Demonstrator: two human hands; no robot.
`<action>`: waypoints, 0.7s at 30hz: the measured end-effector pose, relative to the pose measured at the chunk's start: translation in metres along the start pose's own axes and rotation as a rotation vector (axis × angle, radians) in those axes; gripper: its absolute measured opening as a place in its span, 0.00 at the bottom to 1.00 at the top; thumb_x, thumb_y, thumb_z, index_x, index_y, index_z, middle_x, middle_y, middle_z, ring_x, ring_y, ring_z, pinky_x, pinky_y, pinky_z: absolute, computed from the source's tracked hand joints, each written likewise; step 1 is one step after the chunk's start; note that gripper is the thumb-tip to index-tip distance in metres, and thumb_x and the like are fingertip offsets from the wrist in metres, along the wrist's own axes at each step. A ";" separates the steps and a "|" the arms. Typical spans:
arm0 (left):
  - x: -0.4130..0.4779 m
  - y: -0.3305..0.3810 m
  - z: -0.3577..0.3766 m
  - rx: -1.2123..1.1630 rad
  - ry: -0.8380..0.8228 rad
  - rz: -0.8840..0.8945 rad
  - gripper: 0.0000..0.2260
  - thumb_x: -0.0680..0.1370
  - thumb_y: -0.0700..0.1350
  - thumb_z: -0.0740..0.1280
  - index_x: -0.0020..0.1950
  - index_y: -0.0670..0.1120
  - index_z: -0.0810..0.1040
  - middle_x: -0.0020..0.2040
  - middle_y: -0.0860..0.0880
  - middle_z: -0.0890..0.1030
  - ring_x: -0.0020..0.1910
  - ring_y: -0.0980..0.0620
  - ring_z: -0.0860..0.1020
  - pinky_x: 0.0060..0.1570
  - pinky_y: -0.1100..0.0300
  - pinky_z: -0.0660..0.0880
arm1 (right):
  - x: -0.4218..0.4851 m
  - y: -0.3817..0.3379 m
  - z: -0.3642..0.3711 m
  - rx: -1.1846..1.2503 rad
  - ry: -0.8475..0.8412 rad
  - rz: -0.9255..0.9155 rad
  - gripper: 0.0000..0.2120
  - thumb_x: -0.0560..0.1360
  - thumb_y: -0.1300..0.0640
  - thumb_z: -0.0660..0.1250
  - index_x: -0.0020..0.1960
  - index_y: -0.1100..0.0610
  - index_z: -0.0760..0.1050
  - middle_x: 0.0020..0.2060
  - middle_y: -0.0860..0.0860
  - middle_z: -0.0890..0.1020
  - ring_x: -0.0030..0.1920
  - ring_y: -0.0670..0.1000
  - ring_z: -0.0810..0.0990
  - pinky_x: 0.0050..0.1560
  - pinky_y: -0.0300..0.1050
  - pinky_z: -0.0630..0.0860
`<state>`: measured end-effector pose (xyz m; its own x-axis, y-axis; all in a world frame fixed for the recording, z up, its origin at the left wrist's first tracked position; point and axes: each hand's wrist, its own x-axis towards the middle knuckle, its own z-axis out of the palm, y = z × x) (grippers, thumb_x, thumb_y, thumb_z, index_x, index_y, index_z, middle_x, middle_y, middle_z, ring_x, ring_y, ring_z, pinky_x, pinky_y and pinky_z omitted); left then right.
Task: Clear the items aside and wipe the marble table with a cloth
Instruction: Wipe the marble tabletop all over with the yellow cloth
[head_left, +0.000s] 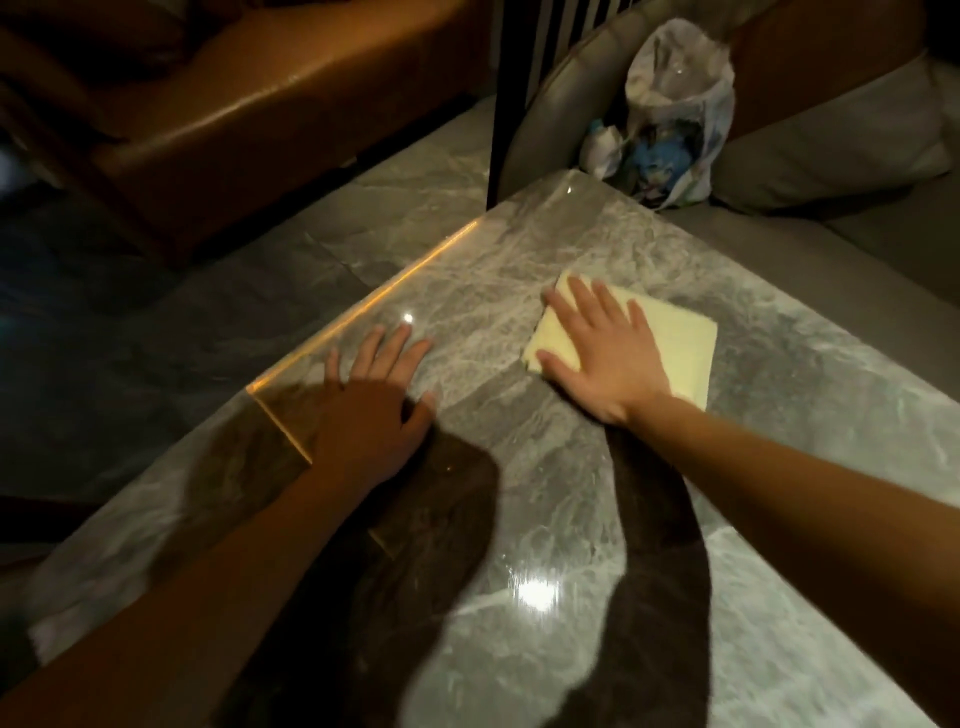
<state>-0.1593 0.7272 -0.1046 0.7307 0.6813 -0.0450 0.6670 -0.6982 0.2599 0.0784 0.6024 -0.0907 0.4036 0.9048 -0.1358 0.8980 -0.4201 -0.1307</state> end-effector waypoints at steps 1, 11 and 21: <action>-0.001 0.001 0.000 0.006 -0.007 -0.009 0.28 0.76 0.60 0.49 0.75 0.56 0.59 0.78 0.53 0.55 0.77 0.51 0.51 0.74 0.41 0.44 | -0.022 -0.011 0.002 -0.003 -0.022 -0.029 0.37 0.73 0.30 0.44 0.79 0.43 0.43 0.79 0.48 0.45 0.78 0.52 0.43 0.75 0.58 0.44; -0.008 0.009 0.000 0.052 -0.064 -0.043 0.24 0.82 0.55 0.47 0.78 0.55 0.49 0.79 0.53 0.46 0.78 0.52 0.43 0.74 0.43 0.42 | -0.254 -0.152 0.076 -0.063 -0.094 -0.459 0.20 0.80 0.44 0.51 0.70 0.41 0.67 0.70 0.46 0.72 0.75 0.55 0.61 0.67 0.57 0.61; -0.009 0.006 0.007 0.004 0.062 -0.043 0.22 0.80 0.52 0.56 0.75 0.54 0.60 0.78 0.52 0.56 0.77 0.51 0.52 0.74 0.44 0.48 | -0.176 -0.127 0.053 0.018 -0.052 -0.499 0.41 0.71 0.29 0.55 0.78 0.47 0.55 0.78 0.51 0.56 0.78 0.54 0.53 0.73 0.61 0.48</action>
<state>-0.1605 0.7157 -0.1089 0.6909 0.7229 0.0035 0.6984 -0.6687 0.2551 -0.1163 0.4926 -0.1023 -0.0840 0.9913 -0.1013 0.9759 0.0613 -0.2093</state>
